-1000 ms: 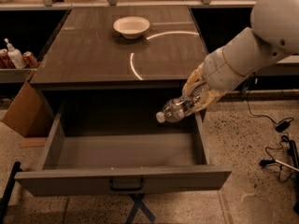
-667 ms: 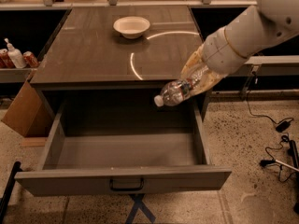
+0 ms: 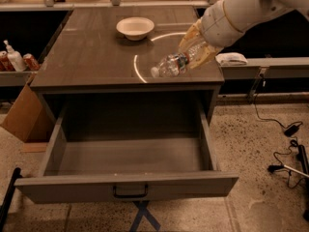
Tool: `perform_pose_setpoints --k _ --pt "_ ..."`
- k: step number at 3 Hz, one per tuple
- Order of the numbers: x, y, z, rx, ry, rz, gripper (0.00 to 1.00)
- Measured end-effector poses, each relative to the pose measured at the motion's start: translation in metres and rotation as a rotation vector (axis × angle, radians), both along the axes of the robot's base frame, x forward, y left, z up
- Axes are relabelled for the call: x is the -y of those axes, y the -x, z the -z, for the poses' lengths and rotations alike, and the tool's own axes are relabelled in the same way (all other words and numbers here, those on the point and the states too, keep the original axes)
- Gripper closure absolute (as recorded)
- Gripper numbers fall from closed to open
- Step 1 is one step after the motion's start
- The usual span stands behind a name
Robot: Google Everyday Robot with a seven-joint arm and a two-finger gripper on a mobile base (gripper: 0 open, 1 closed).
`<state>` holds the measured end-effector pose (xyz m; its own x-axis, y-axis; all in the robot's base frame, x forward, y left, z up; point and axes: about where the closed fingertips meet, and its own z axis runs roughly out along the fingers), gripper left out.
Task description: Pick water bottle from top drawer and place on counter
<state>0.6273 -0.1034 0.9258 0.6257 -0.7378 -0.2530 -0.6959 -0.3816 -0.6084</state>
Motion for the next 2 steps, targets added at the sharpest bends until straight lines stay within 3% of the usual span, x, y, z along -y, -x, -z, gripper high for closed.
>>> perform_pose_setpoints --k 1,2 --pt "-0.009 -0.024 -0.001 -0.002 -0.042 0.008 1.00" --pt "-0.024 -0.046 0.003 -0.026 -0.060 0.017 0.81"
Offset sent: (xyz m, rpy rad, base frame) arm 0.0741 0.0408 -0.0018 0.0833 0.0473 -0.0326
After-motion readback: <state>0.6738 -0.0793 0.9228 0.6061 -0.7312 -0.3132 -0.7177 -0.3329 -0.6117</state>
